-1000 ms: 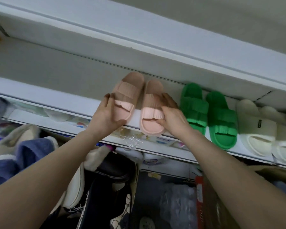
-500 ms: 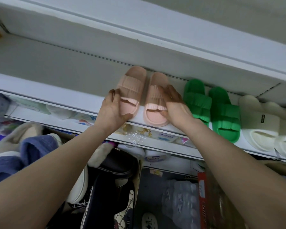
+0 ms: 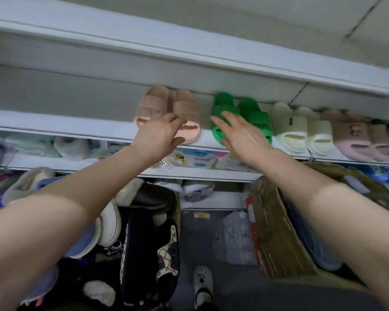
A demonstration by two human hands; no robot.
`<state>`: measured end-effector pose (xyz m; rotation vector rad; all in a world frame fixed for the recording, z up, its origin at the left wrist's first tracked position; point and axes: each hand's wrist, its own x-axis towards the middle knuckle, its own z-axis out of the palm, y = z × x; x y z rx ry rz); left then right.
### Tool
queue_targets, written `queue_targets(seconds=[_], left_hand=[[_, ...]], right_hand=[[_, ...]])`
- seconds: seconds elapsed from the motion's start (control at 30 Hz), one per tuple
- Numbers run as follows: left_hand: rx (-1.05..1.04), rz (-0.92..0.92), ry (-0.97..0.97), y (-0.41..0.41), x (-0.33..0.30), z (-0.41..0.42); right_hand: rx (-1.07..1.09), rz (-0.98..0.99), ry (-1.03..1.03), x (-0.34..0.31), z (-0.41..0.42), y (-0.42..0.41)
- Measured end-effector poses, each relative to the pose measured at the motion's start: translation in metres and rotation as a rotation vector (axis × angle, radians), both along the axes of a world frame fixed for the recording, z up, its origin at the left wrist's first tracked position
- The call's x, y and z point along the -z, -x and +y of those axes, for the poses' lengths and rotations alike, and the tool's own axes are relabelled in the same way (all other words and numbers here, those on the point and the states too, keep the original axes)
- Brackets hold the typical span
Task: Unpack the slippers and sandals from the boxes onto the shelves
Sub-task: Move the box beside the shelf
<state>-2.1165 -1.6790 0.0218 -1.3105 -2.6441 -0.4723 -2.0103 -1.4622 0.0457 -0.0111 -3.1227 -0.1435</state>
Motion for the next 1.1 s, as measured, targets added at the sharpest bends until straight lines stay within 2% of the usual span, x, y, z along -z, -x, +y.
queue_targets(seconds=[0.17,0.4,0.67,0.9,1.1], left_hand=[[0.231,0.172,0.077,-0.050,-0.039,0.025],[0.509,0.346,0.093,-0.141,-0.074,0.103],[0.755,0.366,0.040,-0.290,-0.088,0.252],[0.917,0.341,-0.114,-0.440,-0.085,0.392],[1.001,0.233,-0.123,-0.539,-0.075,0.495]], right_hand=[[-0.021,0.107,-0.130,-0.033,0.014,-0.086],[0.099,0.178,-0.233,-0.061,0.068,-0.220],[0.347,0.160,-0.270,-0.067,0.160,-0.410],[0.556,0.094,-0.254,-0.069,0.265,-0.582],[0.706,0.091,-0.226,-0.066,0.337,-0.696]])
